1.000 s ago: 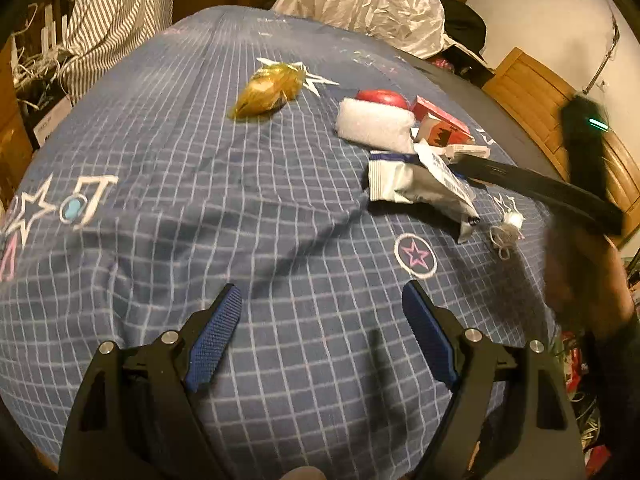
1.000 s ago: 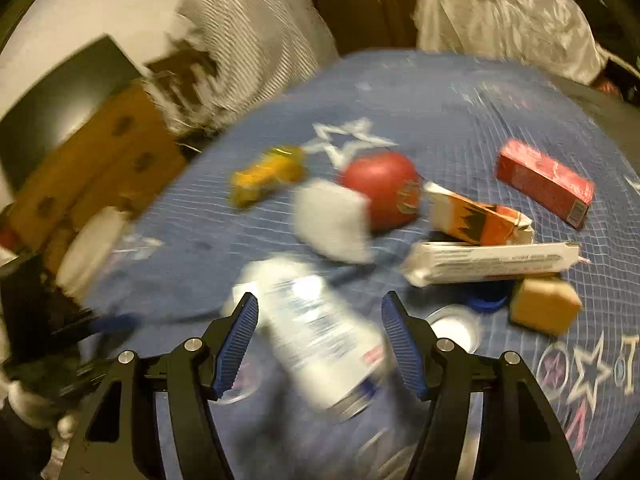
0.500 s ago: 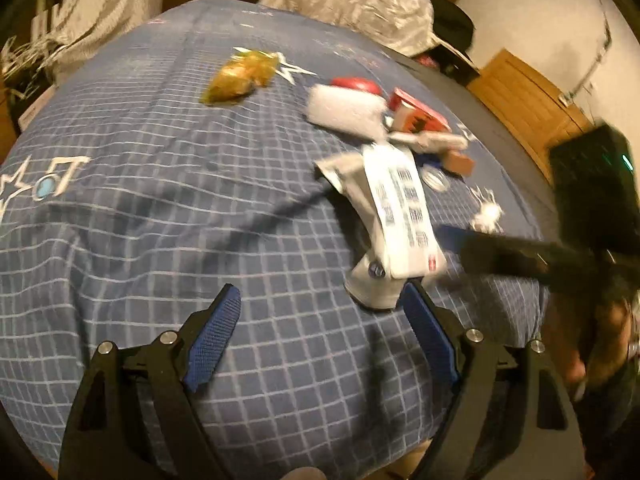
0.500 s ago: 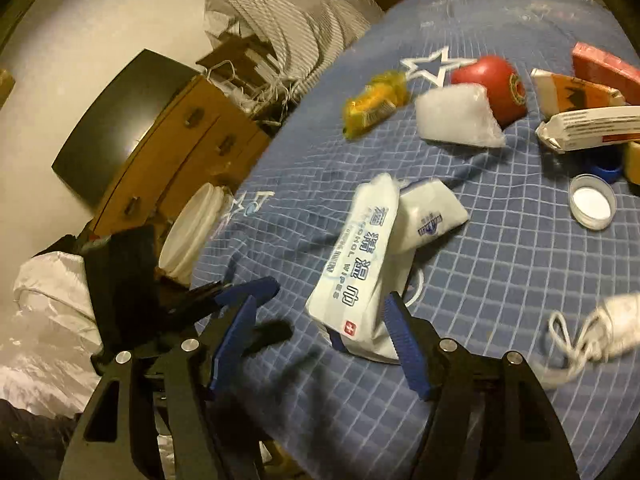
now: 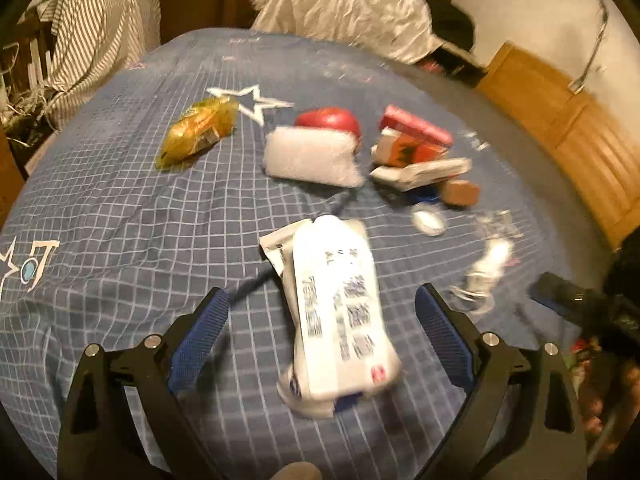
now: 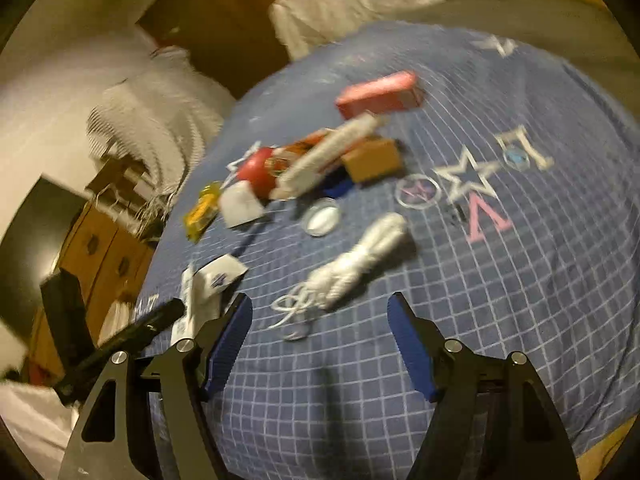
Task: Collect trash
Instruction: 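Grasp the white alcohol wipes pack with the left tool while the right tool grasps the white rope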
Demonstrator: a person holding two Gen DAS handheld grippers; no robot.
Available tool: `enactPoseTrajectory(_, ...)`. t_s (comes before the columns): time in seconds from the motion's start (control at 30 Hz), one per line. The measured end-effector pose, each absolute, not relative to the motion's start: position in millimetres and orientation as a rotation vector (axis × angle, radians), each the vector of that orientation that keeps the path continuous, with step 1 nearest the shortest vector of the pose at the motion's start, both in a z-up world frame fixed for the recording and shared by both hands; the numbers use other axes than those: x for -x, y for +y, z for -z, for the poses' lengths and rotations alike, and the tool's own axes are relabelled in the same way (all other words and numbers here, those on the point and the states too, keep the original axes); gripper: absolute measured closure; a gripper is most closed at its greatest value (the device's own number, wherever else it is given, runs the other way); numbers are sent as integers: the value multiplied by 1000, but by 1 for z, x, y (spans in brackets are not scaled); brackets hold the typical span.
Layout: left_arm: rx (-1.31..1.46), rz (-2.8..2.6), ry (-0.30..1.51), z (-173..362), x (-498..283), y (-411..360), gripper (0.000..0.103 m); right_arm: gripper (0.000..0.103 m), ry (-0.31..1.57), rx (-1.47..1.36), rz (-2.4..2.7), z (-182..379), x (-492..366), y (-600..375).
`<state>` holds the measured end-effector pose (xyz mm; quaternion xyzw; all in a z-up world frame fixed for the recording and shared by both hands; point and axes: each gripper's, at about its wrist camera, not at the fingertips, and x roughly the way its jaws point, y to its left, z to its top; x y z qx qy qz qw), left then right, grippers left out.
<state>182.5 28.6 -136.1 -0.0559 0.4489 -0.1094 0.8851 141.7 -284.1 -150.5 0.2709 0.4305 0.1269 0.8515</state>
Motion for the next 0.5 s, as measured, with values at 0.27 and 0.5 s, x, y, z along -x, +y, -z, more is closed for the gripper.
enactPoseTrajectory(0.27,84,148,989,161,-198,25,12,32,929,-579,-221,172,-182,-271)
enactPoseTrajectory(0.5,56,91,971,168,-198,28,37,32,929,-556,-213,180,-184,-277)
